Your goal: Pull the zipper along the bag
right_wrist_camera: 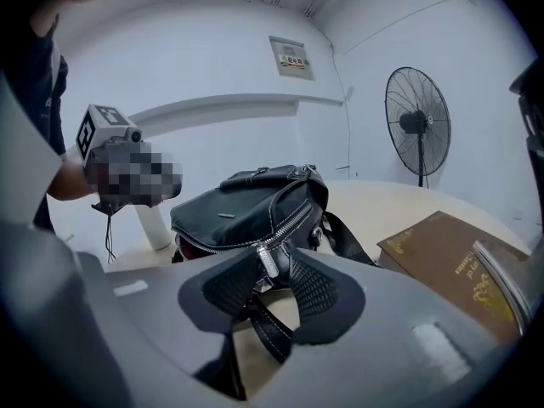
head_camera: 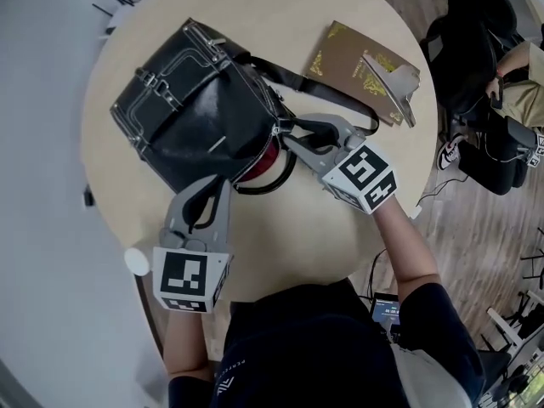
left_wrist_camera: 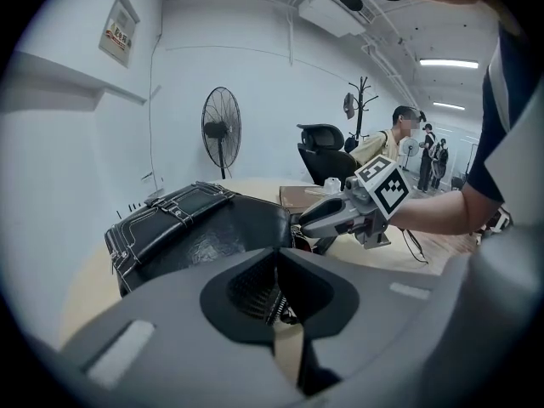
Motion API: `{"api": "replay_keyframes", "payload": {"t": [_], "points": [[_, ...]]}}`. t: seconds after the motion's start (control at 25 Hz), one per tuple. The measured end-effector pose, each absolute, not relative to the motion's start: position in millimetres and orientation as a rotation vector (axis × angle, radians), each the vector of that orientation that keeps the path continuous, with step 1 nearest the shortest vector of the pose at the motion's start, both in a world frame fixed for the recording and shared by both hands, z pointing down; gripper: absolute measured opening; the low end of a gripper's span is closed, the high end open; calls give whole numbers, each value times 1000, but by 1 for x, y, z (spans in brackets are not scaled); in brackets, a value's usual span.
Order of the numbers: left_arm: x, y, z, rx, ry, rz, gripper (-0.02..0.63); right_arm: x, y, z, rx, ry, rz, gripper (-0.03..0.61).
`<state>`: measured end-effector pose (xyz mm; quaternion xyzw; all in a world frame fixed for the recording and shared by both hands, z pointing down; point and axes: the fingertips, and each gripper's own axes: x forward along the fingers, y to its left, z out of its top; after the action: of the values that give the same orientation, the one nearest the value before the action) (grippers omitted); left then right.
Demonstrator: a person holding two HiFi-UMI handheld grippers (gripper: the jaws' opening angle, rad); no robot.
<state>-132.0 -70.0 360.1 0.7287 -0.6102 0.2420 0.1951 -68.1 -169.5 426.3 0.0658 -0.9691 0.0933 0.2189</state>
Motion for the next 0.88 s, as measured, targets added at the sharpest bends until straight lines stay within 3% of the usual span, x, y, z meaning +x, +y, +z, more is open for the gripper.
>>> {"api": "replay_keyframes", "payload": {"t": [0.48, 0.88], "points": [[-143, -86, 363, 2036, -1734, 625, 21, -83, -164, 436, 59, -2613, 69, 123], [-153, -86, 373, 1957, -1691, 663, 20, -88, -163, 449, 118, -2558, 19, 92]]}}
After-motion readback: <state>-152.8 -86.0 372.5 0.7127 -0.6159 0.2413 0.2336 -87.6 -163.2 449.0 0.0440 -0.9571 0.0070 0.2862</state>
